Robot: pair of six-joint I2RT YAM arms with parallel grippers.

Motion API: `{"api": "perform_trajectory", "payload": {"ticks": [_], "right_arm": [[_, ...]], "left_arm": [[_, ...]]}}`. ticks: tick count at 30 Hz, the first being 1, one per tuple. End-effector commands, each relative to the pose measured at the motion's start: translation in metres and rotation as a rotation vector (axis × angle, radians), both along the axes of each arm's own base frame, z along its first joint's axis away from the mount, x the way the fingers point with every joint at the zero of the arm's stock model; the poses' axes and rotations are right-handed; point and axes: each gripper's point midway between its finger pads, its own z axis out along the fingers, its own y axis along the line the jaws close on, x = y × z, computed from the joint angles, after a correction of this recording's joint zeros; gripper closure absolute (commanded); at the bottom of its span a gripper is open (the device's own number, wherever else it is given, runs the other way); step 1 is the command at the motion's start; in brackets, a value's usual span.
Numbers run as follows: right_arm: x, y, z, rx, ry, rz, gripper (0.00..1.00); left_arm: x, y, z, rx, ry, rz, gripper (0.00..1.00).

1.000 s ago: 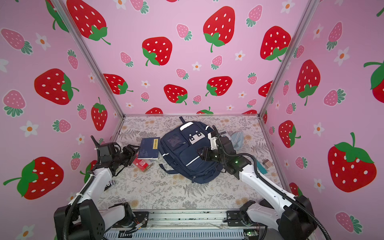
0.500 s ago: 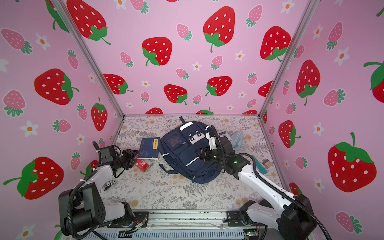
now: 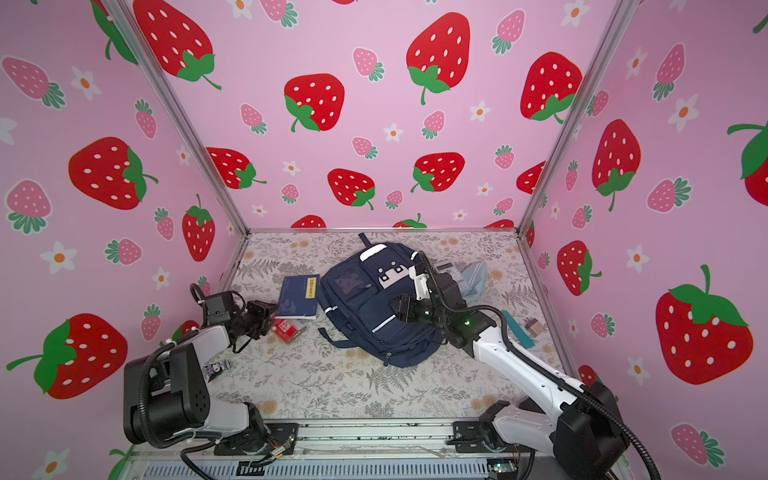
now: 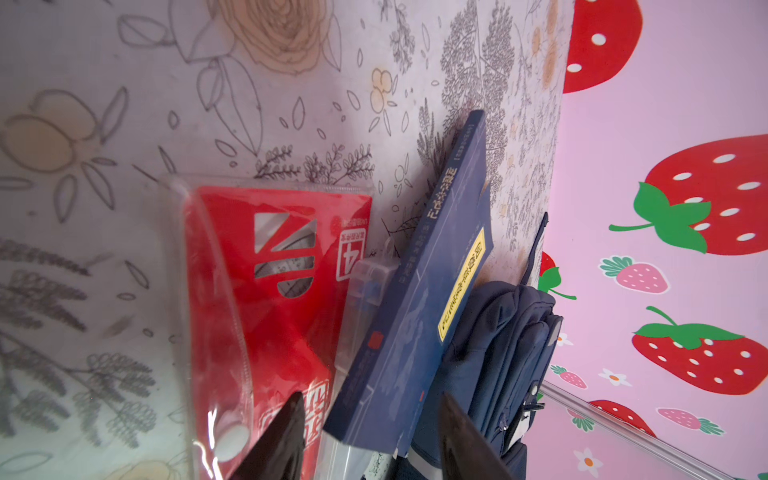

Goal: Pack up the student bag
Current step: 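Move the left gripper to the blue book while the right holds the backpack top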

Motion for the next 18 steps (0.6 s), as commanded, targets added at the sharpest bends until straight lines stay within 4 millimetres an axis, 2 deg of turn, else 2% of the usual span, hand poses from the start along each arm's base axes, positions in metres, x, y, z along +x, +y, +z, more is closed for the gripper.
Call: {"api": "perform_trajectory", "payload": {"ticks": [1,9,18], "right_arm": [[0.000,0.006,0.008,0.022,-0.016,0.016,0.52],[0.000,0.009,0.010,0.029,-0.017,0.028,0.52],[0.000,0.009,0.008,0.022,-0.015,0.028,0.52]], "left_arm": [[0.006,0.003,-0.001,-0.019,-0.026,0.022,0.51],[0.011,0.002,-0.008,-0.039,-0.033,0.024,0.53],[0.013,0.002,-0.012,-0.049,-0.030,0.020,0.66]]}}
